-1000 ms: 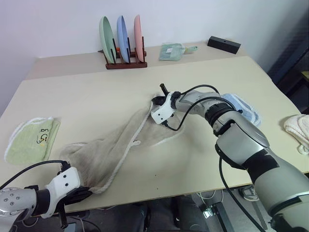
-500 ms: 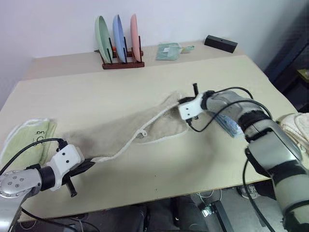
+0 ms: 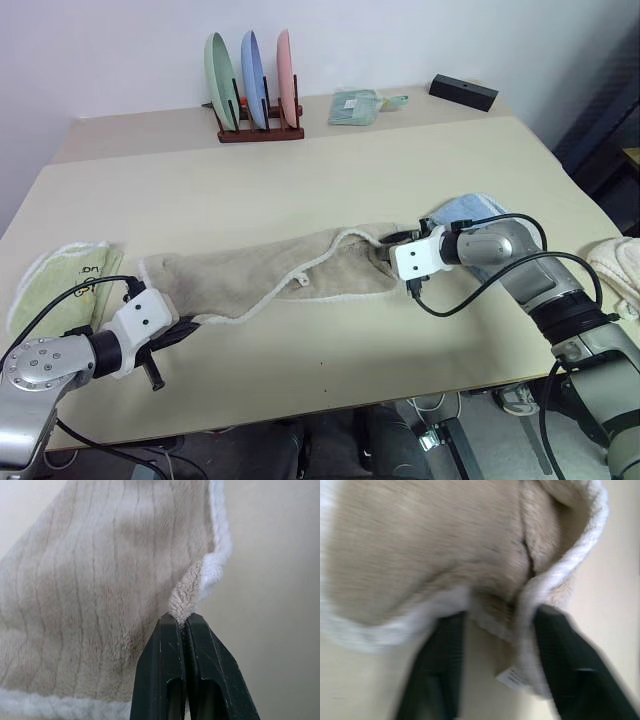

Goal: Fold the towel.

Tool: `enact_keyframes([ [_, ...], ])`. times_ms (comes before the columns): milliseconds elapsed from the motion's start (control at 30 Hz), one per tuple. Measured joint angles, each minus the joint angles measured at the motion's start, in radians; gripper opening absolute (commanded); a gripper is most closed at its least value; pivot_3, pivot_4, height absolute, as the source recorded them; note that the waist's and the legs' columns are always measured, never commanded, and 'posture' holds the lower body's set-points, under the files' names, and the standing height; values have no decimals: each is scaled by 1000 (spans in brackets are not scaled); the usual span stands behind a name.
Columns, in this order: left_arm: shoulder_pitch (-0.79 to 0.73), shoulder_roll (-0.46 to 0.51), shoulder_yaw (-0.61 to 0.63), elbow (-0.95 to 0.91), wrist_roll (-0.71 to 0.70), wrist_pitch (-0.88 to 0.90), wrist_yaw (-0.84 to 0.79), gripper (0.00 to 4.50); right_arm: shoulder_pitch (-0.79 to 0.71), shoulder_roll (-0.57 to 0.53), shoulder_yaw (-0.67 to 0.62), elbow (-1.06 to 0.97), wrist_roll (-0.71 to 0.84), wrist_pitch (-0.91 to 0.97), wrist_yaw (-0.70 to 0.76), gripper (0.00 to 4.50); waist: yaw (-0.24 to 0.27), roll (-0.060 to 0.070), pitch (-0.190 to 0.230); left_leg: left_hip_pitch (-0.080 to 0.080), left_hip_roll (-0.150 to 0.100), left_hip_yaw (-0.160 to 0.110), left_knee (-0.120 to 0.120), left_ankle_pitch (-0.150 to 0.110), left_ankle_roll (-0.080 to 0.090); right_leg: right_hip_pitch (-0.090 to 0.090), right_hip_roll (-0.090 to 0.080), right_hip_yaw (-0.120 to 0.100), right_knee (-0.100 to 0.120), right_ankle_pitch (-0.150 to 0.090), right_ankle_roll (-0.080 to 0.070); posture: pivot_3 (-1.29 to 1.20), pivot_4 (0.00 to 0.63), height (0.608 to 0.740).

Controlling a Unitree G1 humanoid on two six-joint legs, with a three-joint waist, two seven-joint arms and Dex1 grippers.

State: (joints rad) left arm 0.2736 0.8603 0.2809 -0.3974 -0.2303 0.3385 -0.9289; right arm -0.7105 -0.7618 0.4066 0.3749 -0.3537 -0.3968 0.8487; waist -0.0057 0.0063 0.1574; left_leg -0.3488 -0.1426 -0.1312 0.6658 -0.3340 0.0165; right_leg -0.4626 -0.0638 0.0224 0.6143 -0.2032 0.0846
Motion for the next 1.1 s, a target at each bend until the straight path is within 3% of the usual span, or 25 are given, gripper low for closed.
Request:
enact_keyframes([
  [33,1,0,-1,0,0,0,-2,0,-1,0,-3,0,-13,-5,-18,3960,-1,0,0,0,0,0,0,0,0,0,0,0,0,0,0,0,150,740],
  [367,42,-14,-22,-29,1,-2,9,0,-104,34,-8,148,-107,-52,-137,3960,-5,0,0,0,0,0,0,0,0,0,0,0,0,0,0,0,150,740],
  [800,78,-14,-22,-37,2,-2,12,0,-315,85,61,461,-266,-229,-303,3960,-6,0,0,-1,0,1,0,0,0,-1,0,0,1,0,0,0,150,740],
  [1100,73,-12,-26,-38,2,1,12,0,-376,121,110,597,-316,-352,-351,3960,-9,0,0,-1,0,1,0,0,0,-2,0,1,1,0,0,0,150,740],
])
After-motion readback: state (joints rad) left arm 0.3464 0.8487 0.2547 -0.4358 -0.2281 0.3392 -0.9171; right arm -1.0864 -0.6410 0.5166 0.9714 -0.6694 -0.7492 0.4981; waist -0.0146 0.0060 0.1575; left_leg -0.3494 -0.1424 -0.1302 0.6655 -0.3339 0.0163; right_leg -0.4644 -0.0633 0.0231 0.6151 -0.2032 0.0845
